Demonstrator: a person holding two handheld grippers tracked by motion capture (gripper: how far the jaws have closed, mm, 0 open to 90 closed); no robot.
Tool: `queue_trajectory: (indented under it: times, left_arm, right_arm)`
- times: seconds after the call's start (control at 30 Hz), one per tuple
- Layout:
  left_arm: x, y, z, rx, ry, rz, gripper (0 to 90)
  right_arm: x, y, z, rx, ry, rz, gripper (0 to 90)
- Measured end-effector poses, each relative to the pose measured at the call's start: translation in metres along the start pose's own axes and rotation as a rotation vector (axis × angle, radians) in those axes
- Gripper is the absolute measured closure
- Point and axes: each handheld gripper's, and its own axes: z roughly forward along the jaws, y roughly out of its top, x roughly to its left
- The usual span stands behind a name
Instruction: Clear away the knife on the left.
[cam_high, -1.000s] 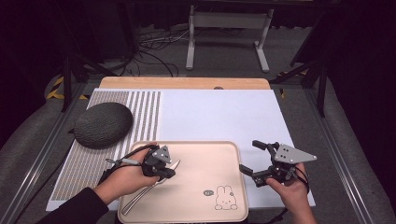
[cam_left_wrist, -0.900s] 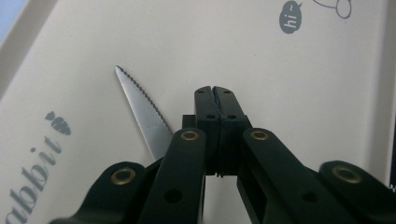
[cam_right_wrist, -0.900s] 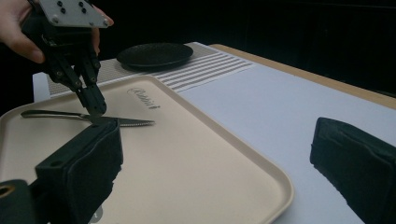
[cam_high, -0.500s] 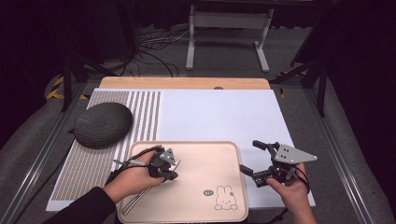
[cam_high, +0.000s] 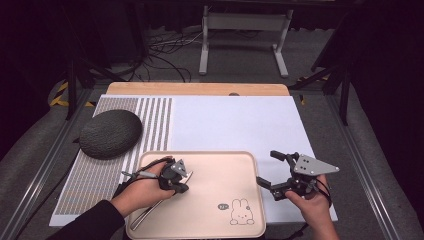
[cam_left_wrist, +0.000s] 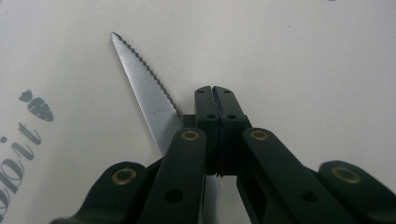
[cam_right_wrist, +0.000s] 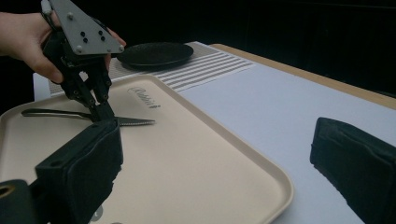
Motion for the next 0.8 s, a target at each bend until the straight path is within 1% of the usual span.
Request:
queue_trajectory:
  times: [0.17,0.3,0.33,0.4,0.47,0.57,0.6,0.67,0.8]
  left_arm:
    - [0.001,-0.003,-0.001,-0.005,0.000,-0.003,90.0]
    - [0.002,-0.005,-0.003,0.002,0.003,-0.001,90.0]
    - [0.001,-0.006,-0.003,-0.001,0.001,-0.010,90.0]
    - [0.002,-0.007,-0.004,0.004,0.000,-0.007,90.0]
    - [0.002,-0.008,-0.004,-0.002,0.002,-0.006,90.0]
    - [0.003,-0.011,-0.004,-0.016,-0.004,-0.020,90.0]
    - [0.004,-0.011,-0.004,-0.017,-0.005,-0.014,90.0]
    - [0.004,-0.013,-0.005,-0.018,-0.002,-0.025,90.0]
    - [0.005,-0.015,-0.007,-0.011,0.009,-0.016,90.0]
  right_arm:
    - [0.000,0.000,0.000,0.000,0.000,0.001,3.4]
    - [0.000,0.000,0.000,0.002,0.002,0.001,3.4]
    - [0.000,0.000,0.000,0.002,0.002,0.001,3.4]
    - [0.000,0.000,0.000,0.002,0.000,0.002,3.4]
    - [0.000,0.000,0.001,0.002,0.000,0.002,3.4]
    - [0.000,-0.001,0.001,0.003,0.002,0.002,3.4]
    - [0.000,-0.001,0.001,0.003,0.002,0.002,3.4]
    - [0.000,-0.001,0.001,0.002,0.000,0.004,3.4]
    - [0.001,-0.001,0.001,0.001,0.000,0.003,3.4]
